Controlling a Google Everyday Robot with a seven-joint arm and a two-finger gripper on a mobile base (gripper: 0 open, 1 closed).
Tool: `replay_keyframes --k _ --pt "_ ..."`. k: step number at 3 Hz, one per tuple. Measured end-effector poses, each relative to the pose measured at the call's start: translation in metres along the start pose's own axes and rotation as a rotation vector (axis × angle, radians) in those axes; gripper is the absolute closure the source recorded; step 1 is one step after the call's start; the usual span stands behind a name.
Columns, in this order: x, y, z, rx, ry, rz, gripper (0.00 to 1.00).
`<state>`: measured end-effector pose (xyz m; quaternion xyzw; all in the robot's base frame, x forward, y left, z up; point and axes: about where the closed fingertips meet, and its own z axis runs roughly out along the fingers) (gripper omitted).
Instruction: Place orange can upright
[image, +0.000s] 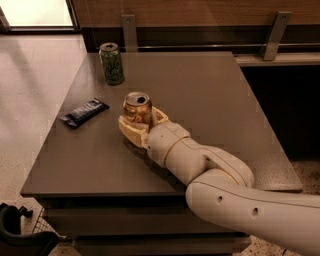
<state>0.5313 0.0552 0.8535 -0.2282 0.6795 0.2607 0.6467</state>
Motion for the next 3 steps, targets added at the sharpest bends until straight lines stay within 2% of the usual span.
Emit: replay_keyframes --k 1,2,3 --pt "-0.0003 0.0001 0.0000 0.000 0.000 0.000 0.61" --pt "-0.0033 0.0022 0.0005 -0.003 -0.004 -0.004 0.30" --pt "-0.0050 0.0035 0.0008 -0.005 -0.006 -0.006 0.07"
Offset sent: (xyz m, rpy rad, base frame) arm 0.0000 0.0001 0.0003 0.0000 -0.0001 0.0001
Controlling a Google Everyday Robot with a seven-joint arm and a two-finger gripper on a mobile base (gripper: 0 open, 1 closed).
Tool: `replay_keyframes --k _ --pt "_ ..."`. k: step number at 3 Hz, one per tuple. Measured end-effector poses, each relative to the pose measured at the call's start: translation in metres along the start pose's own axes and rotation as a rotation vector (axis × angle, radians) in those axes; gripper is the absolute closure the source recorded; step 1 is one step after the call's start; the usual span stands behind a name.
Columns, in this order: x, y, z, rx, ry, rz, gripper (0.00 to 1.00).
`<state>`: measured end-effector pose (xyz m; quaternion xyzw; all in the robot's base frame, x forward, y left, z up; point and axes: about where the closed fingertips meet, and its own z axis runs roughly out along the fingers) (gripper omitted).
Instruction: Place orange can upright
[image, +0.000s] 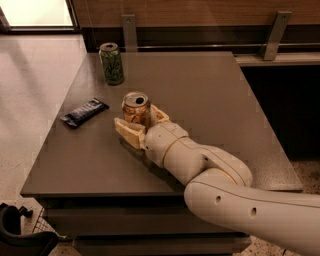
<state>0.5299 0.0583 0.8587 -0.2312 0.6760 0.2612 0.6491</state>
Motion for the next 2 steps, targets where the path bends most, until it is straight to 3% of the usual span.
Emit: replay_keyframes --k 1,2 --pt "-0.0013 0.0010 0.0003 -0.002 -0.002 -0.002 0.00" --pt "-0.0014 0.0011 0.0003 -0.002 -0.002 -0.002 0.00"
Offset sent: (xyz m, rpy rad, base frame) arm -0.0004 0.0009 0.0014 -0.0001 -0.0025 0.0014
